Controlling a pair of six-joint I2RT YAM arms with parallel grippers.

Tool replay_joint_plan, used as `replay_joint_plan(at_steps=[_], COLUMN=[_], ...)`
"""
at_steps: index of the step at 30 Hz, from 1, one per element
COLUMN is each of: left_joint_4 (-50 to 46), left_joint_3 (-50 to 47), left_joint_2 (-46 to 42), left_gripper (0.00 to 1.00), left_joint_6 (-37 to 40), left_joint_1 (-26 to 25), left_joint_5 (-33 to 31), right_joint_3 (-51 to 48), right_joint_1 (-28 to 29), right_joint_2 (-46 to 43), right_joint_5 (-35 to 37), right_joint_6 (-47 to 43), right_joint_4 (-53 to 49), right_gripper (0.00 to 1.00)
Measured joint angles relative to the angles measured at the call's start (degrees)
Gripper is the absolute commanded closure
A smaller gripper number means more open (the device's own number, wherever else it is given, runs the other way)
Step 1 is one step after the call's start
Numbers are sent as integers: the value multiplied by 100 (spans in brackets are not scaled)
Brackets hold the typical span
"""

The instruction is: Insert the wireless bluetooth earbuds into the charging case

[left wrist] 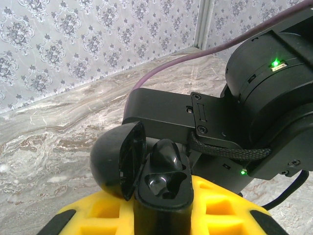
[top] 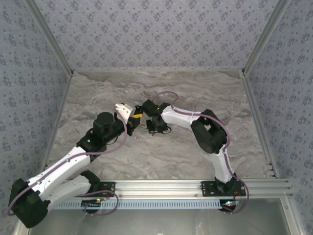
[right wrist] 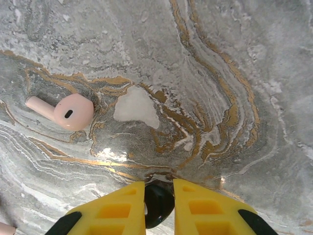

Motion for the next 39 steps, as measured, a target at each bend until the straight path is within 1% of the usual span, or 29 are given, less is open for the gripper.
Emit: replay_joint_plan(at_steps=[3,6,16,23,28,30,33,39], left_joint_4=[0,0,2,7,7,9,7,7], left_joint_3=[0,0,0,0,0,0,0,0], left_joint_2=[0,0,4,22,22,22,22,22], left_gripper=[88,88,88,88,88,88,88,88], left_joint_6=[0,0,0,-9,-20,-17,-20,-20], left_joint_1=[0,0,0,0,0,0,0,0], left_joint_5=[0,0,0,2,2,2,2,2], right_joint_3=[-13,-74,-118,-87,116,179,264,297], right_joint_1=[-72,-267,-1307,-1519,-1519,-1519,-1519,-1521], right_joint_2=[-22,-83,-212,-186,42,52,55,11], right_joint_5=[2,22,-118,-190,-219,-240,-245,-216], right_joint_6=[-179,-444,-1790,-2361,-2529,-2549,-2555,-2323], right_joint_4=[-13,-59,-527,-846,-973,-1001,-1032,-1032], right_gripper=[83,83,82,79,73,68,58,52])
